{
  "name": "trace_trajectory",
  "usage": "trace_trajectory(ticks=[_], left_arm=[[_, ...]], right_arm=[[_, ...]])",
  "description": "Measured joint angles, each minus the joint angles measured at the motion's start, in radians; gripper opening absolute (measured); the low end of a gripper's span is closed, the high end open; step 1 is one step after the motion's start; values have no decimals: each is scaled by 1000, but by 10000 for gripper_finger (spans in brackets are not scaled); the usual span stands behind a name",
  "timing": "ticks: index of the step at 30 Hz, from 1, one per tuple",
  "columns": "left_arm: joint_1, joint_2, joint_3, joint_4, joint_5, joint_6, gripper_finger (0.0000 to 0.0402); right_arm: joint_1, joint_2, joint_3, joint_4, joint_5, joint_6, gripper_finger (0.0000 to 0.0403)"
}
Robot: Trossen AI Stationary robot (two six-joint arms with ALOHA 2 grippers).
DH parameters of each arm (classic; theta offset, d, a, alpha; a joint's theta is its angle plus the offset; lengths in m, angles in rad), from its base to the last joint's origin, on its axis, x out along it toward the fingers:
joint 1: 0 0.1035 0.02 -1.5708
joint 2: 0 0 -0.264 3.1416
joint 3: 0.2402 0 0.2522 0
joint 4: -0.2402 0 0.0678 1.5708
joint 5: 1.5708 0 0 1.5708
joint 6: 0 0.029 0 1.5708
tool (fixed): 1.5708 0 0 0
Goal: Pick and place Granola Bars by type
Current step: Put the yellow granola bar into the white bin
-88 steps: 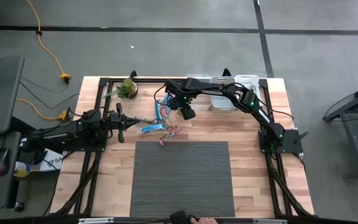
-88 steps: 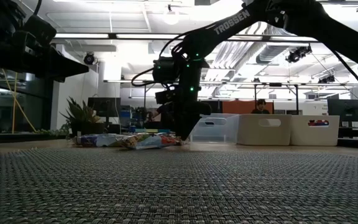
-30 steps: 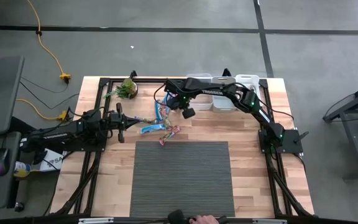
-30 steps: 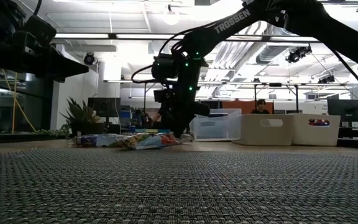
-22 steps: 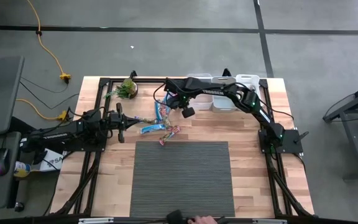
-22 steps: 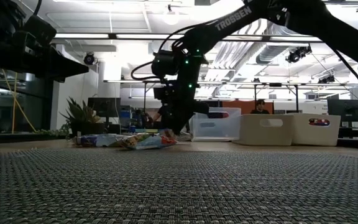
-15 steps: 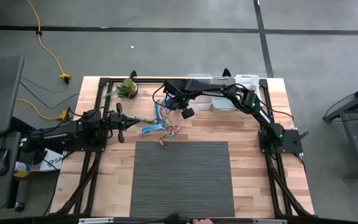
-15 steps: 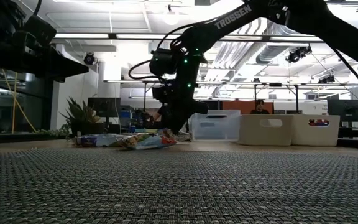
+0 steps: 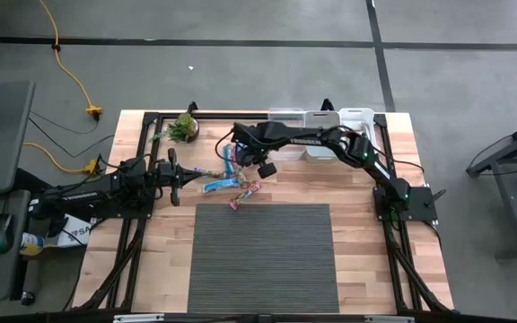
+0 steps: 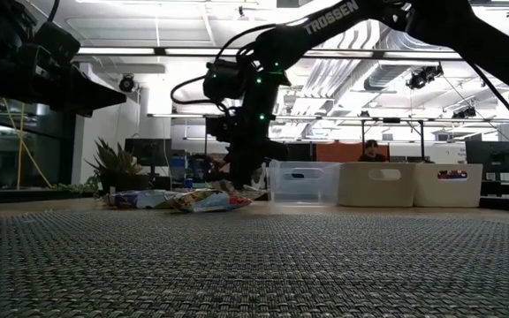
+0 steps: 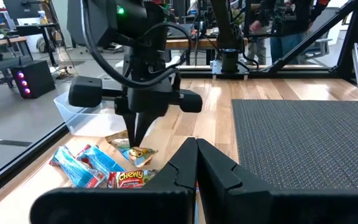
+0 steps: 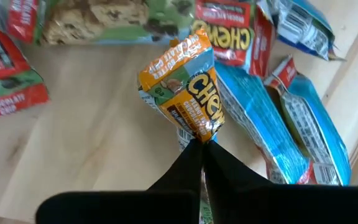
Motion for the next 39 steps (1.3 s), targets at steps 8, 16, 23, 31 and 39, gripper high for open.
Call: trace_trajectory(ticks=[8,16,23,31,39], left_arm=[[0,0,0,0,0,0,1],[0,0,0,0,0,0,1],[0,0,0,0,0,0,1],[0,0,0,0,0,0,1],[0,0,0,0,0,0,1]], right_arm=[[13,-1,0,23,40,-2,0],[15,-3,0,21,69,6,0],[14,-41,0,14,83,22,0],[23,-101,0,19,104,36,0],[33,-166,0,34,157,98,0]])
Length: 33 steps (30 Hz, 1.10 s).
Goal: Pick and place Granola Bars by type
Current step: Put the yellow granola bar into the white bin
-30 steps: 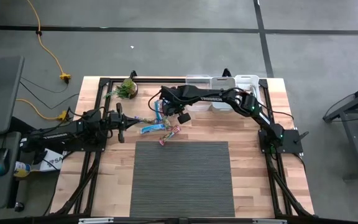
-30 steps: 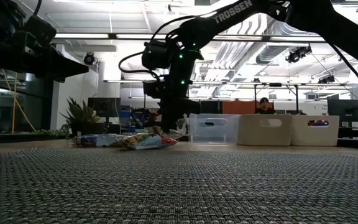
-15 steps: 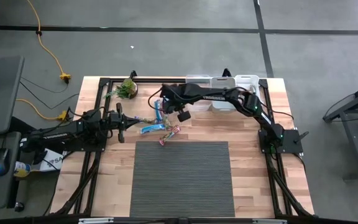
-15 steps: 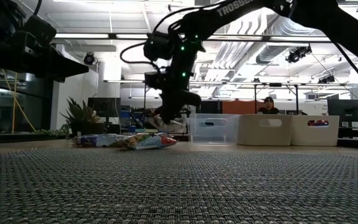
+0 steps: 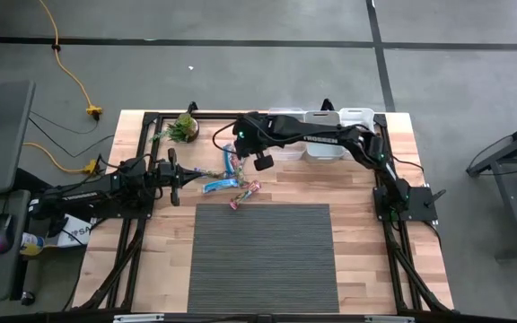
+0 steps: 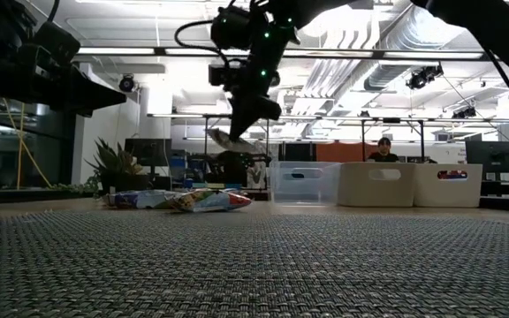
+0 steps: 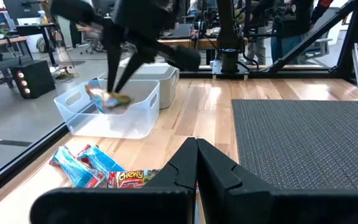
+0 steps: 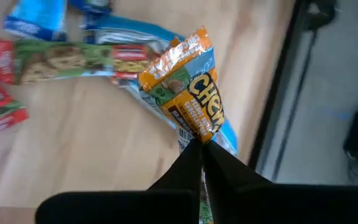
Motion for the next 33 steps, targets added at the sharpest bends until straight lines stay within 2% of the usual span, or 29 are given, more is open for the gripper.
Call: trace_trajectory(ticks=[6,13,21,27,33], left_arm=[[0,0,0,0,0,0,1],[0,0,0,0,0,0,1],[0,0,0,0,0,0,1],[0,0,0,0,0,0,1],[0,0,0,0,0,0,1]], right_arm=[[0,-51,0,0,95,71,0],[-3,-98,0,6,287,179,0],[-1,-129,0,69,419,199,0],[5,-173,0,133,455,207,0],[0,-264,0,157,403,318,0]])
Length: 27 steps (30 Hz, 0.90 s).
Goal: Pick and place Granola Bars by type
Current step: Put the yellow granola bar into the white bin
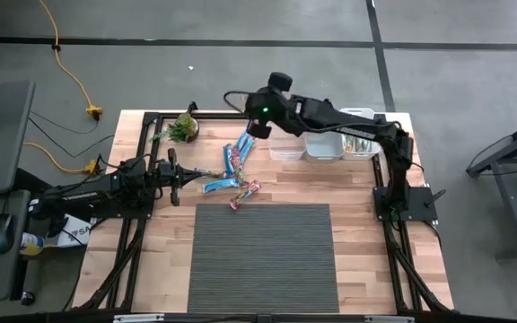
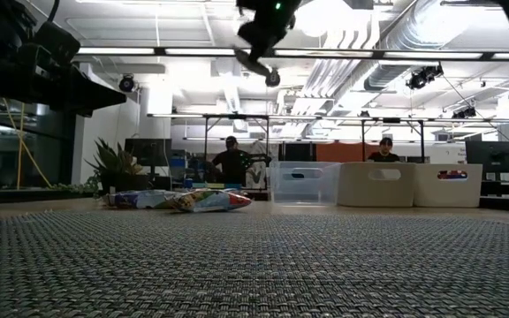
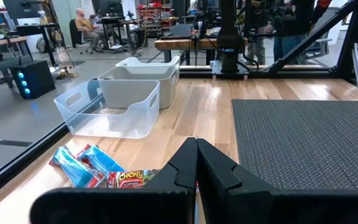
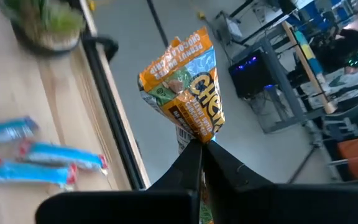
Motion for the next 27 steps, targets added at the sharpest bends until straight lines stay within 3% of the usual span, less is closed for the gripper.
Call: trace_trajectory(ticks=[9,14,22,27], left_arm=[[0,0,0,0,0,0,1],[0,0,0,0,0,0,1],[0,0,0,0,0,0,1],[0,0,0,0,0,0,1]], right_arm=[[-36,-150,0,92,-40,47,0],[-75,-227,0,98,-25,181,0],[-204,-299,0,-160,108,527,0],[-317,-316,0,-331,78,716,0]])
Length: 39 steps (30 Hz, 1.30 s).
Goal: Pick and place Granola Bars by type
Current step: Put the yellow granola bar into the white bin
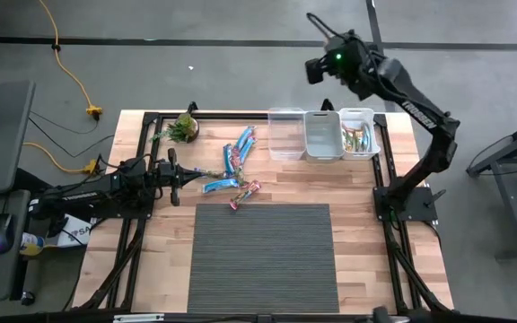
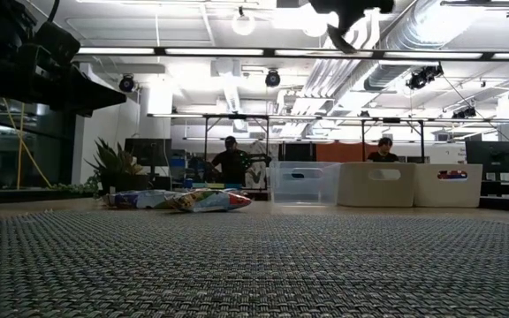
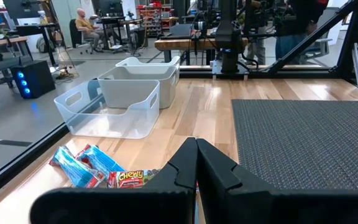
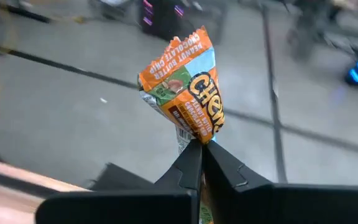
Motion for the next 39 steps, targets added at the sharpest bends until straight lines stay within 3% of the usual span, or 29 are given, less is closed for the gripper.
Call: trace_trajectory(ticks=[10,15,24,31,39], left_arm=[[0,0,0,0,0,0,1],[0,0,0,0,0,0,1],[0,0,0,0,0,0,1],[0,0,0,0,0,0,1],[0,0,0,0,0,0,1]], right_arm=[[-247,0,-5,-174,-105,156,0],[-343,0,-84,-185,-186,256,0],[-387,0,-416,-160,-248,432,0],[-386,1,-709,-4,-364,541,0],[-385,1,-903,133,-440,603,0]])
